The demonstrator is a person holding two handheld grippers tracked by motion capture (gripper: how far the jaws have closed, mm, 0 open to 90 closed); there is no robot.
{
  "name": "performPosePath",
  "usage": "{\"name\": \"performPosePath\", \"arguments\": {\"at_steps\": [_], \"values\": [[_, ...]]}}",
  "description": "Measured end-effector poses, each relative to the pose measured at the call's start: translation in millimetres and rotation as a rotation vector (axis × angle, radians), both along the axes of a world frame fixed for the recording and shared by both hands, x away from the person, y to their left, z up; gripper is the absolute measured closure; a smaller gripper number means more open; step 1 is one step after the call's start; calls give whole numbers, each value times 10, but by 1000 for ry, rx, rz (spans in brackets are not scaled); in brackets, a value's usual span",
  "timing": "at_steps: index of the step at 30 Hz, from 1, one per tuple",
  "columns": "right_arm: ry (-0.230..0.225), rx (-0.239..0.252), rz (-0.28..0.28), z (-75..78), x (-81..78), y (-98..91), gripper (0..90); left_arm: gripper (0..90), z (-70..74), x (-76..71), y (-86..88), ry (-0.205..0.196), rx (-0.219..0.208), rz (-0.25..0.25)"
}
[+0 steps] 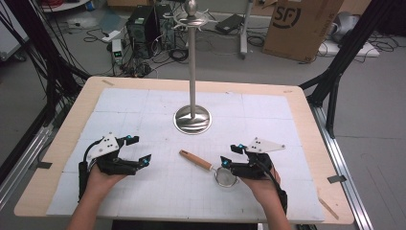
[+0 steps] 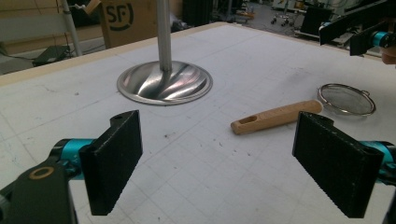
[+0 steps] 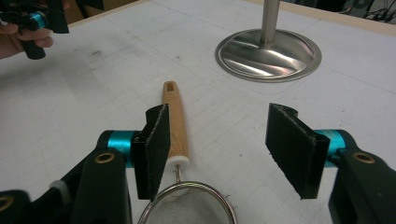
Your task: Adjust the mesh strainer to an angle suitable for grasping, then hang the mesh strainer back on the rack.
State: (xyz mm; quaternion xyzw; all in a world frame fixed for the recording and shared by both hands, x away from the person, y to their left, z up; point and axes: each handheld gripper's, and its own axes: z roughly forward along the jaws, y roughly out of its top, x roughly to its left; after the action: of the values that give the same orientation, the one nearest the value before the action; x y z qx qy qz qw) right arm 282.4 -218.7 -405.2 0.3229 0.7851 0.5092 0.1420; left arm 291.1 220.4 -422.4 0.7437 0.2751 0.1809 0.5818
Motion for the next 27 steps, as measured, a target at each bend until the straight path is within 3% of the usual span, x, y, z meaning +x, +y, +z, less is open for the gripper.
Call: {"name": "performPosePath", "arguments": {"at_steps": [12, 27], "values": [[8, 8, -5, -4, -14, -26, 357, 167, -16, 14, -18, 4, 8, 1], [16, -34, 20, -20, -43, 69, 357, 167, 22, -57, -19, -3, 20, -1]]}}
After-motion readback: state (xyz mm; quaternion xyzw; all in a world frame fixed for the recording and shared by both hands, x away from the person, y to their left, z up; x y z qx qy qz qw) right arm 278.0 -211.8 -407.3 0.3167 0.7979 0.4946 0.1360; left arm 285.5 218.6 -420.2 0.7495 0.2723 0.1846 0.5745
